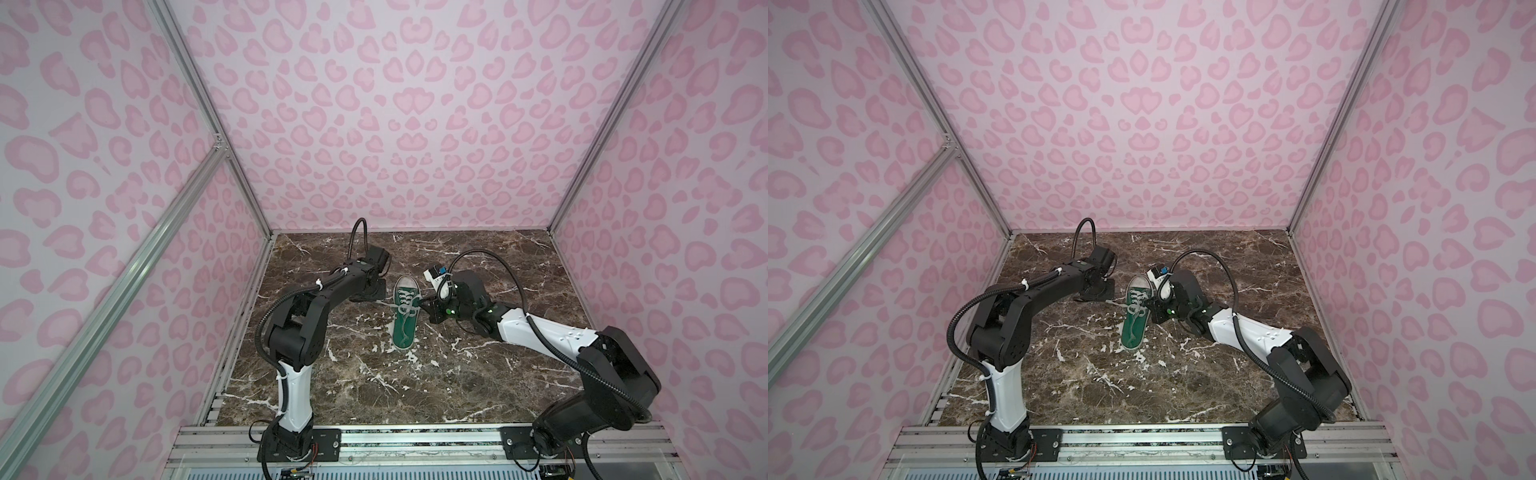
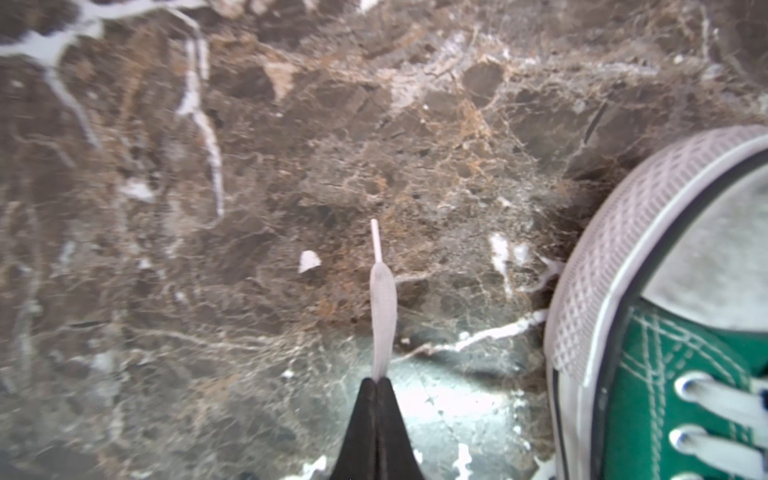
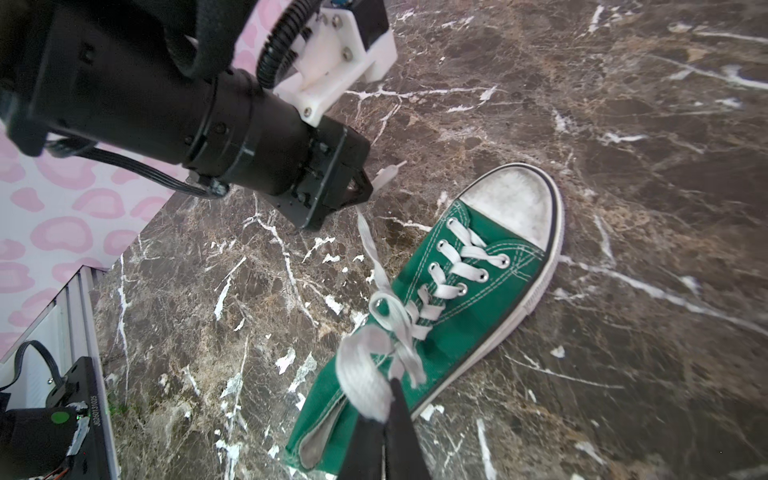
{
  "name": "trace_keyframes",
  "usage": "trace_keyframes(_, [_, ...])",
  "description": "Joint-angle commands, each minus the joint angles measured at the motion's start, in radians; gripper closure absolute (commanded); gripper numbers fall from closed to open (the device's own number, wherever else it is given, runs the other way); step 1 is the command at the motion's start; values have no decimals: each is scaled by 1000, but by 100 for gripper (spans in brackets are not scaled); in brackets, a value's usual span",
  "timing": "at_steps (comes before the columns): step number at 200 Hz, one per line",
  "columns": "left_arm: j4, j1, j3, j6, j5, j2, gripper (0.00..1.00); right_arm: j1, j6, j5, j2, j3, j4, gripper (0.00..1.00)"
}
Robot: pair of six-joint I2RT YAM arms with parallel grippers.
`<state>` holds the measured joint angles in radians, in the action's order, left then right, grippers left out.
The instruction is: Tie the shoes
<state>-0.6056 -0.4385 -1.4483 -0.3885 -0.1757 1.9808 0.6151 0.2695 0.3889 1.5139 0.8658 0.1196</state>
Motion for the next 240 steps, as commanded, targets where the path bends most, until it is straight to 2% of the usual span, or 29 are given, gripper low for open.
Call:
trace_keyframes(1, [-32, 16, 6, 32, -32, -37, 97, 0, 23, -51, -44, -34, -15, 97])
trace_keyframes(41, [-41, 41, 10, 69, -24, -81, 97, -25, 71, -104, -160, -136, -14, 97])
trace_keyframes(91, [-43, 49, 0, 99, -21, -65, 97, -71, 171, -171, -267, -253, -5, 97])
trace_keyframes(116, [-52, 62, -7, 111, -51, -69, 97, -90, 200, -156, -290, -286, -8, 96])
trace_keyframes(184, [-57, 127, -19, 134, -71, -97, 97, -96, 207, -104, -232, -280, -2, 96])
trace_keyframes(218, [-56, 161, -14, 139, -78, -103, 97, -115, 195, -91, -164, -238, -72, 97])
trace_keyframes(240, [-52, 172, -8, 140, -42, -104, 97, -122, 201, -115, -145, -221, -124, 97])
